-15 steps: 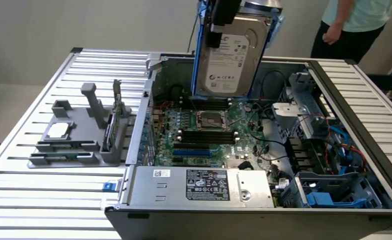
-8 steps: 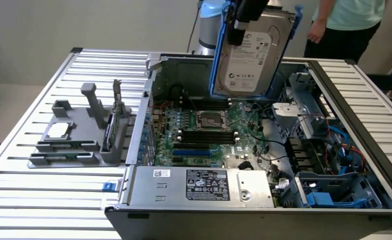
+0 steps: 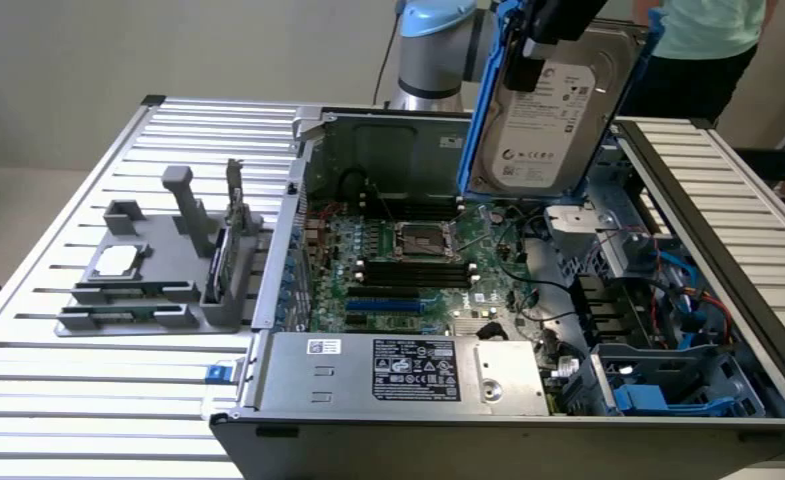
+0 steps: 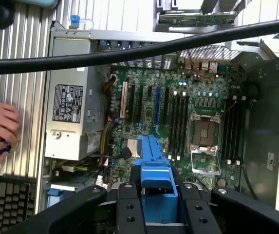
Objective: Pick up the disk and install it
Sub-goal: 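Pick up the disk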
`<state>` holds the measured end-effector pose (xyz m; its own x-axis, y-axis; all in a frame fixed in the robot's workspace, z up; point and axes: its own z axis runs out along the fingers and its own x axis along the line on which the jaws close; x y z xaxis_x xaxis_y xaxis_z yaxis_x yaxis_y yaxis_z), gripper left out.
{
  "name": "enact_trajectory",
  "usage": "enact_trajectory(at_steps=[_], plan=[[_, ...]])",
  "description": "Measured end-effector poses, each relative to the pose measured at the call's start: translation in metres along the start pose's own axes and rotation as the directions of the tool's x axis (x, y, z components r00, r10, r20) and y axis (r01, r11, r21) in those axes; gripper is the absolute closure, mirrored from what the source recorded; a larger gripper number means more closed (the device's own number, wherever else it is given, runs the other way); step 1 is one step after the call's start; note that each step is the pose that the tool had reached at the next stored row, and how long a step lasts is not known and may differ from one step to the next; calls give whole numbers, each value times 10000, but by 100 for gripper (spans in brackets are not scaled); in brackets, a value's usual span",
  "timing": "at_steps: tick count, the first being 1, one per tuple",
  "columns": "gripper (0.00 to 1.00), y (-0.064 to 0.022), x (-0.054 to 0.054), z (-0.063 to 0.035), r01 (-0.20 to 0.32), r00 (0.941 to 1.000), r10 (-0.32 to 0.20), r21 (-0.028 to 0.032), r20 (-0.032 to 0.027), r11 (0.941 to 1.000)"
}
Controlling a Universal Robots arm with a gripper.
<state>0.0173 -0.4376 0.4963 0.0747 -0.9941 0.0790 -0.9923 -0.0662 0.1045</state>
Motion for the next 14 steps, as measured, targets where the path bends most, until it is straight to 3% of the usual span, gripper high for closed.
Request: enact_trajectory(at_steps=[7, 14], plan=[[67, -157, 190, -82, 2, 10000, -2, -10, 12, 10000], [67, -271, 339, -83, 19, 9998, -19, 3, 189, 10000]])
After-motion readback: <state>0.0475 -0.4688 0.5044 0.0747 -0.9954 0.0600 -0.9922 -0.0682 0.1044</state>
